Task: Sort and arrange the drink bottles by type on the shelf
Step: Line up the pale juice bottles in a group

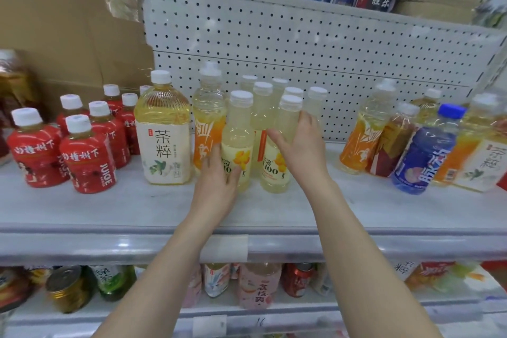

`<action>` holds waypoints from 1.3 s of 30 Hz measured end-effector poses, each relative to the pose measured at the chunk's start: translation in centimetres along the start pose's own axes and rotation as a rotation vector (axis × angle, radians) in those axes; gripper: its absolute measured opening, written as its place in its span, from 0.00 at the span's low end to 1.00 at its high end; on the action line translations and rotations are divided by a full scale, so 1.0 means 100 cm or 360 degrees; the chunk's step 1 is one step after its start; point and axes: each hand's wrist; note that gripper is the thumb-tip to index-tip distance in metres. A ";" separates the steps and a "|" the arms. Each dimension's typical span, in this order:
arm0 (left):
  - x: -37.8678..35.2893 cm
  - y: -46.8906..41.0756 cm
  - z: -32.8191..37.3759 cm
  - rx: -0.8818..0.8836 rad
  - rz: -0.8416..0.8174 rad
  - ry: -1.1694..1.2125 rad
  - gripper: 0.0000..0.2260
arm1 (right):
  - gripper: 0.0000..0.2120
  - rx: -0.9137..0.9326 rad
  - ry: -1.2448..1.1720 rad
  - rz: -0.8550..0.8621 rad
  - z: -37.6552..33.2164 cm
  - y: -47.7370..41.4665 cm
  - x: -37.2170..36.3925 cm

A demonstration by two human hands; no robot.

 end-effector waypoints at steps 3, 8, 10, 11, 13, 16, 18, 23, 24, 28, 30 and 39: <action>0.001 0.004 0.003 0.0000 -0.0013 0.0012 0.28 | 0.30 -0.0035 -0.0020 -0.0046 0.003 -0.009 -0.001; 0.030 0.018 0.009 -0.0066 -0.0043 -0.0029 0.26 | 0.32 -0.0141 -0.0010 -0.0039 -0.001 -0.006 0.005; 0.054 0.024 0.008 -0.0235 0.0232 -0.0144 0.23 | 0.31 -0.0054 0.0042 0.0250 -0.018 0.002 0.011; 0.069 0.024 0.007 -0.0303 0.0396 -0.0205 0.22 | 0.30 0.0060 0.0051 0.0405 -0.032 0.006 0.013; 0.097 0.015 0.003 -0.0320 0.0651 -0.0318 0.24 | 0.27 0.0302 0.0063 0.0503 -0.068 0.006 0.010; 0.126 -0.010 -0.009 -0.0212 0.0683 -0.0432 0.31 | 0.28 0.0424 0.0177 0.0159 -0.125 -0.014 -0.012; 0.133 -0.026 -0.016 -0.0160 0.0520 -0.0456 0.37 | 0.30 0.0368 0.0340 -0.0091 -0.154 -0.034 -0.031; 0.135 -0.042 -0.025 -0.0174 0.0295 -0.0321 0.44 | 0.23 0.0101 0.0407 -0.0303 -0.170 -0.056 -0.070; 0.135 -0.043 -0.026 -0.0179 0.0288 -0.0312 0.44 | 0.21 0.0083 0.0387 -0.0291 -0.168 -0.055 -0.072; 0.137 -0.045 -0.026 -0.0229 0.0290 -0.0257 0.44 | 0.19 0.0182 0.0360 -0.0198 -0.166 -0.032 -0.065; 0.138 -0.046 -0.027 -0.0229 0.0280 -0.0242 0.43 | 0.19 0.0202 0.0295 -0.0180 -0.165 -0.015 -0.055; 0.140 -0.042 -0.032 -0.0244 0.0281 -0.0180 0.43 | 0.23 -0.0044 -0.0515 0.0108 -0.145 0.055 -0.036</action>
Point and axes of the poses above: each hand's wrist, its own y-axis away from the middle knuckle, its own x-axis out of the back of the hand, z = x × y, and after that the axes turned 1 degree about -z, right-handed
